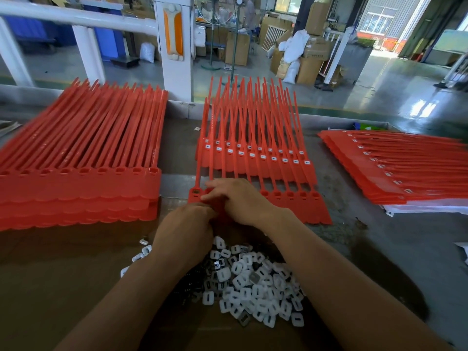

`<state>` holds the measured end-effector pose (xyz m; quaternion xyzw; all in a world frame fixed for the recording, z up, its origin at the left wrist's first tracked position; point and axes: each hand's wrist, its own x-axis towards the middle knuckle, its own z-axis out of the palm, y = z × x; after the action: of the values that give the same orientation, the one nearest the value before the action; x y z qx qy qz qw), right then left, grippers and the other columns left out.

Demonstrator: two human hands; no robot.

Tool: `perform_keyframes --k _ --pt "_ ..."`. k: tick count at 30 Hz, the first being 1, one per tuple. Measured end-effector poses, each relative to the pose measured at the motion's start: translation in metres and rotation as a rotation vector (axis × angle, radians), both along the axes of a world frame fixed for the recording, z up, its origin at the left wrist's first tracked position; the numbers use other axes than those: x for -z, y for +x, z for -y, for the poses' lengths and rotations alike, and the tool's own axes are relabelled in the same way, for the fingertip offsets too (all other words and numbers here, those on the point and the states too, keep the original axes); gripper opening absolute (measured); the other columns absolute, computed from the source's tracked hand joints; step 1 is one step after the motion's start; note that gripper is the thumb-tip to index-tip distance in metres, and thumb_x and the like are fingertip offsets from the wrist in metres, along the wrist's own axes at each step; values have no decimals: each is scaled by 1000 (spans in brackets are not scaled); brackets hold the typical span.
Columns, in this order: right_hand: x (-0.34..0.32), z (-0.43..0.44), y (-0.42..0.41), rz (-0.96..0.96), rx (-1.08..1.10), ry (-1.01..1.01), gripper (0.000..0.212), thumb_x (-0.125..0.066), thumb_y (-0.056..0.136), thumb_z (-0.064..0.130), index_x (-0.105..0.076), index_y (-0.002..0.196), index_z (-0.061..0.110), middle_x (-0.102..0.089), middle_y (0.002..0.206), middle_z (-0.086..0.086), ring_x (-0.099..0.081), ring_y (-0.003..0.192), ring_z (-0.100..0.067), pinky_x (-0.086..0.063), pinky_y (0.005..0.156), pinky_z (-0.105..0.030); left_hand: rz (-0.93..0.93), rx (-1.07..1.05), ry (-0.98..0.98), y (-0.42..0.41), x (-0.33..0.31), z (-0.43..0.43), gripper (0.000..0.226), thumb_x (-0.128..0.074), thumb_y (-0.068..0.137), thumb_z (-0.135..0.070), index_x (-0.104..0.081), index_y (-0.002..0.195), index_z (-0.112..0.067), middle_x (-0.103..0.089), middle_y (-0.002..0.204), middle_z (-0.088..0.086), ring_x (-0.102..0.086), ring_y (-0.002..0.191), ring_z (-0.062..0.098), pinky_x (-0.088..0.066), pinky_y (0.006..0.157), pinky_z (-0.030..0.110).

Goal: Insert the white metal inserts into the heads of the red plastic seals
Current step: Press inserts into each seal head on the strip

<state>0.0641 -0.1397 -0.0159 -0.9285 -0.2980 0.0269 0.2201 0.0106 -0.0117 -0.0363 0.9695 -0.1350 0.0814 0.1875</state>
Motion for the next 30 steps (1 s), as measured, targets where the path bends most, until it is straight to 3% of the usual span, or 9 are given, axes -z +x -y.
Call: perform_keyframes --k 5,8,12,17,22,25,26,28,30 --pt "-1 11 -7 -80 100 82 42 -51 81 -8 -66 115 13 -59 127 -3 -50 120 -13 -30 99 -18 -5 -1 -14 -1 0 -1 38 -43 86 -10 -64 112 -28 -63 118 -7 -59 100 12 -41 81 20" --pt "-8 18 -14 -136 134 160 25 -61 85 8 -69 107 16 -67 109 4 -58 98 -2 -38 86 -11 -9 0 -34 -2 -1 0 35 -42 89 -13 -64 111 -28 -62 118 -6 -59 102 12 -39 79 18" --pt "-19 26 -27 -271 116 127 8 -68 82 18 -70 87 24 -62 76 18 -56 66 12 -45 61 -5 -24 -11 -14 -1 -1 0 32 -43 89 -13 -66 110 -22 -61 121 -4 -57 108 12 -41 89 24" --pt "-24 29 -41 -365 99 50 10 -71 79 25 -70 89 22 -64 85 15 -60 82 1 -51 80 -18 -55 -12 7 0 -2 -1 41 -43 87 -8 -59 121 -24 -51 134 -7 -48 121 11 -37 99 27" --pt "-21 18 -46 -330 46 -48 21 -68 82 26 -69 100 15 -66 94 9 -55 81 0 -45 76 -15 -78 -13 9 0 -3 -1 38 -43 88 -10 -62 116 -26 -54 131 -6 -51 117 12 -39 95 26" --pt "-18 13 -49 -276 26 -93 8 -69 82 26 -63 81 21 -54 76 15 -46 66 3 -36 59 -12 -77 -9 6 0 -3 0 39 -42 89 -10 -62 117 -27 -52 134 -7 -49 119 11 -38 96 25" --pt "-17 12 -49 -257 28 -111 17 -68 81 26 -55 71 25 -46 70 17 -42 61 3 -32 56 -12 -74 -9 5 0 -3 0 38 -42 89 -10 -62 117 -27 -52 134 -7 -49 119 11 -37 97 25" --pt "-16 12 -50 -253 34 -119 26 -68 82 25 -47 67 24 -42 69 16 -40 60 2 -32 56 -14 -72 -8 -2 0 -3 0 37 -43 89 -11 -63 116 -26 -53 132 -7 -50 118 11 -38 96 25" --pt "-16 14 -50 -254 43 -109 16 -67 82 24 -54 73 21 -48 73 14 -47 67 -3 -40 62 -17 -73 -10 -9 0 -3 -1 37 -43 88 -11 -63 116 -24 -54 132 -6 -51 118 12 -38 96 25"
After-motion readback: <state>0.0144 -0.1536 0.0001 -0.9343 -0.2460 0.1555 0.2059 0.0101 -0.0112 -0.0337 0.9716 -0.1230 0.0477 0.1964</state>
